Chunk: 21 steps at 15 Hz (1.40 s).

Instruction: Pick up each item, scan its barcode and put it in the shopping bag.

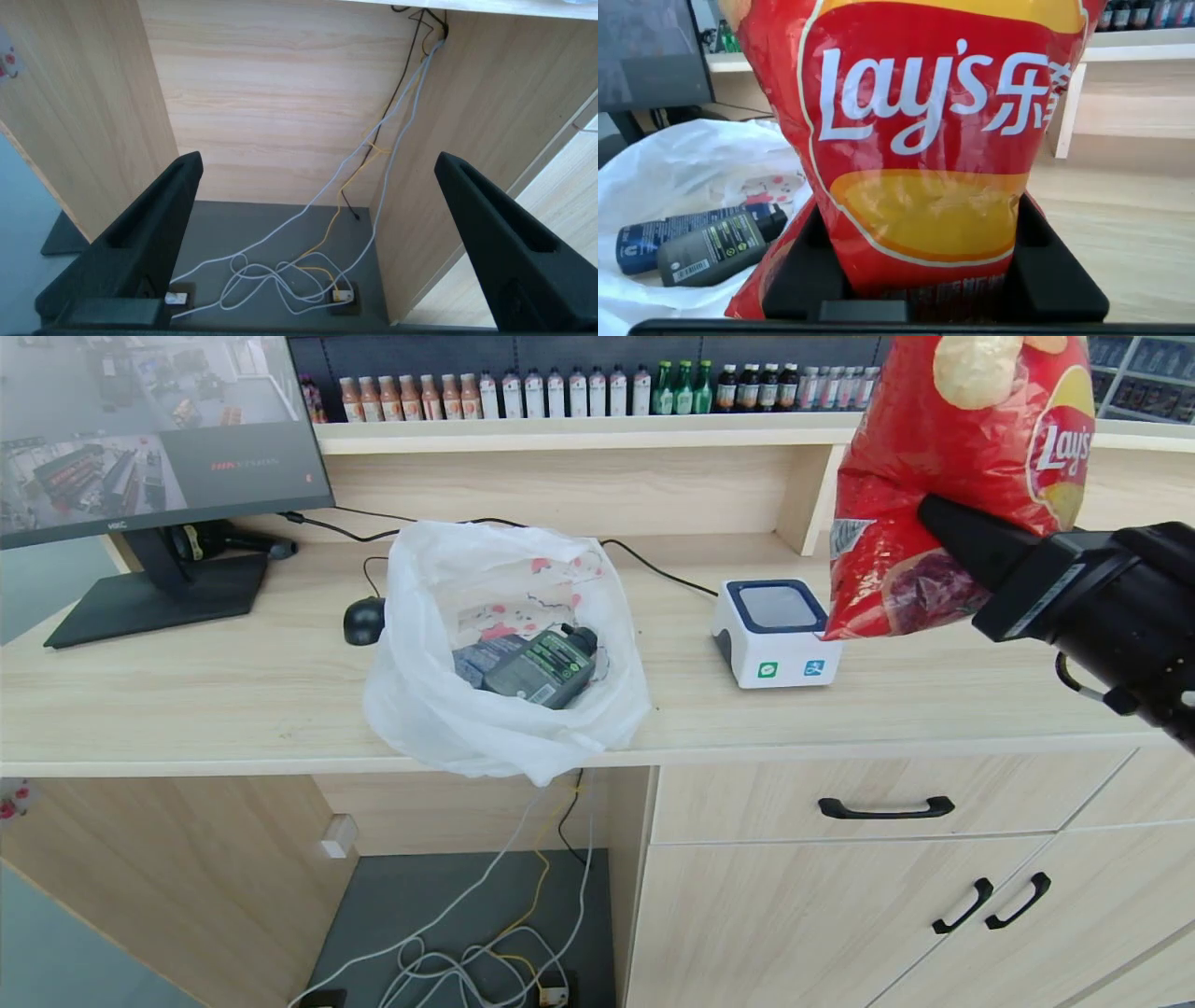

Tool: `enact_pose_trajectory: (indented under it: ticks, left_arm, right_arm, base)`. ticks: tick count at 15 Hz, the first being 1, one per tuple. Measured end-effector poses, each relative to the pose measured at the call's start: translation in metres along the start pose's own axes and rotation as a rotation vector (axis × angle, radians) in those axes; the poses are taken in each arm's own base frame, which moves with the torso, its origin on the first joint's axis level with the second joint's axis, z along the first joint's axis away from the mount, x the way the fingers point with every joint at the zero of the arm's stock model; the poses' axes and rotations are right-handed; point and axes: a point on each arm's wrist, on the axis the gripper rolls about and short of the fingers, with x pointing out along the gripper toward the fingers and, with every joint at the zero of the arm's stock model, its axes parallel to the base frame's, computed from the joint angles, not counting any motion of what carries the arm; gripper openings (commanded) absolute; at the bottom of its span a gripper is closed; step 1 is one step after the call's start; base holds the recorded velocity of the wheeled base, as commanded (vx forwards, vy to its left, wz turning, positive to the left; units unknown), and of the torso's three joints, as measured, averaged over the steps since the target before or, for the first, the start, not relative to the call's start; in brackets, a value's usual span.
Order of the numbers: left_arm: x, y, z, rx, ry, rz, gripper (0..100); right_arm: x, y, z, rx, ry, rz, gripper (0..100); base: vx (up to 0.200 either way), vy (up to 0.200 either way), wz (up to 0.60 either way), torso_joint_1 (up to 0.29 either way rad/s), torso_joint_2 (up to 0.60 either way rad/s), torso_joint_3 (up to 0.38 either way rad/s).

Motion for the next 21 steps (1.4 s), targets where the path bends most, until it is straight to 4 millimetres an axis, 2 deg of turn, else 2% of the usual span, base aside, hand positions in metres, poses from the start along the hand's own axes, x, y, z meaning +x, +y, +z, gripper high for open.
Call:
enact_pose_trajectory:
  ticks: [4,8,13,21]
  left_arm:
    - [0.0,0.0,0.0,-0.002,0.0,0.001,100]
    - [0.0,0.0,0.0,-0.005,-0.001,0.002,100]
    - [0.0,0.0,0.0,-0.007,0.0,0.001,100]
    - [0.0,0.0,0.0,-0.004,-0.002,0.001,100]
  right_arm:
    - [0.006,0.001,-0.011,-0.006,0.027,0.002,0]
    - [0.002,0.0,-0.019,-0.007,0.055,0.013,0]
    - [0.001,0.002,-0.017,0.03,0.047,0.049,0]
    - [0.011,0.003,-0.022,0.07,0.06,0.047,0]
  base:
    - [0.0,0.15,0.0,0.003,0.0,0.001]
    - [0.0,0.2,0.0,0.004,0.0,0.001]
    - [0.0,0.2,0.0,0.001,0.0,0.0]
    - [0.0,0.0,0.0,0.0,0.0,0.0]
